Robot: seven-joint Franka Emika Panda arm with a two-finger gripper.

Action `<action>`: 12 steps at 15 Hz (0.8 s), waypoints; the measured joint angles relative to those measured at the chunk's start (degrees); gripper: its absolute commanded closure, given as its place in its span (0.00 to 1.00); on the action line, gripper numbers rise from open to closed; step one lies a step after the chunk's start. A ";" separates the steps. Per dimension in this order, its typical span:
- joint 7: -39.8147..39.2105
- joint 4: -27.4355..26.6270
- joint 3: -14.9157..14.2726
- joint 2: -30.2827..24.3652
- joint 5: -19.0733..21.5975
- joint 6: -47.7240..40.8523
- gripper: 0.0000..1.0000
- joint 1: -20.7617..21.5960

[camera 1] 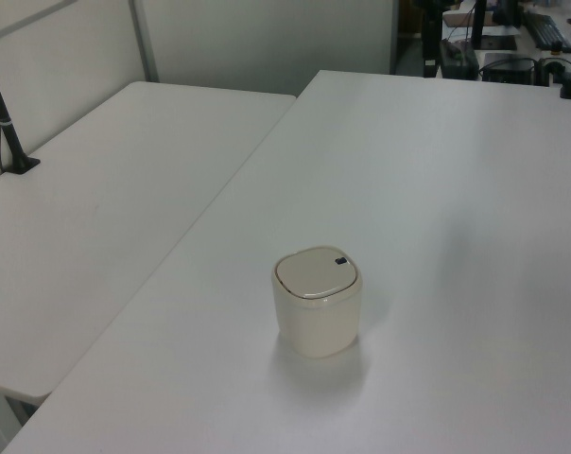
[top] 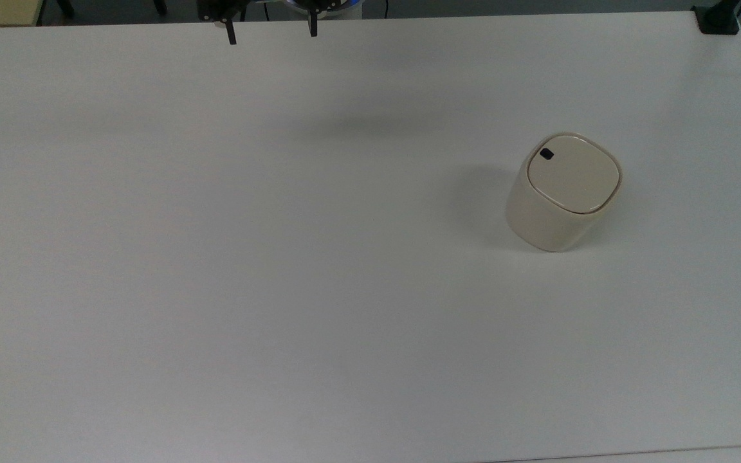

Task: Open the trash bin
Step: 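Move the open gripper over to the cream trash bin's lid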

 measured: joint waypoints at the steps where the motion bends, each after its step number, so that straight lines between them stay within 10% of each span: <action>1: 0.27 -0.38 -0.07 -0.02 0.00 0.00 0.00 0.00; 6: 1.13 -0.38 -1.34 -0.10 0.00 0.00 0.00 -0.48; 12: 1.13 -0.39 -1.34 -0.09 0.01 0.00 1.00 -0.47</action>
